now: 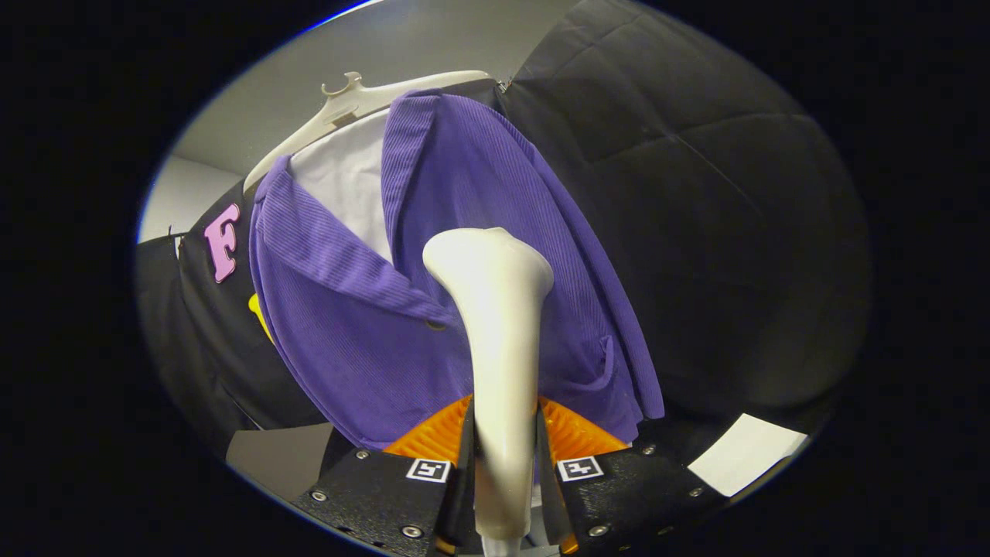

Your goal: Iron the clothes twice with a garment steamer, once on the left side and once on the right side.

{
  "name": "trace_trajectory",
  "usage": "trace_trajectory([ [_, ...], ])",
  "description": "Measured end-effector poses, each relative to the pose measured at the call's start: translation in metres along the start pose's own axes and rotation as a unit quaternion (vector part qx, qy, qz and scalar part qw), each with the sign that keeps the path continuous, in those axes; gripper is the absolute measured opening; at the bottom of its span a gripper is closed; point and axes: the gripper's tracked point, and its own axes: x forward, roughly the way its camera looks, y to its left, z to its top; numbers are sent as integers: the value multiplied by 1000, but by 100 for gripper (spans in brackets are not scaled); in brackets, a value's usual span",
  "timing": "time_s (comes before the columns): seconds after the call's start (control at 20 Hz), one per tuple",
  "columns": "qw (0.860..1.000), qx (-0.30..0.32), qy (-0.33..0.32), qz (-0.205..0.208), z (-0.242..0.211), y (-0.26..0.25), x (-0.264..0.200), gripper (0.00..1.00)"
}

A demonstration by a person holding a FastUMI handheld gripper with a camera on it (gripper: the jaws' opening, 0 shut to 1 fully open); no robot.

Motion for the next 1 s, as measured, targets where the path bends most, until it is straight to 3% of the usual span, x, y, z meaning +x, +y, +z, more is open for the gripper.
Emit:
trace_trajectory([
  [0.4, 997, 3, 67, -33, -84, -24, 9, 36],
  [0.8, 997, -8, 66, -41, -112, -26, 0, 36],
  [1.0, 990, 5, 132, -40, -175, -25, 0, 36],
])
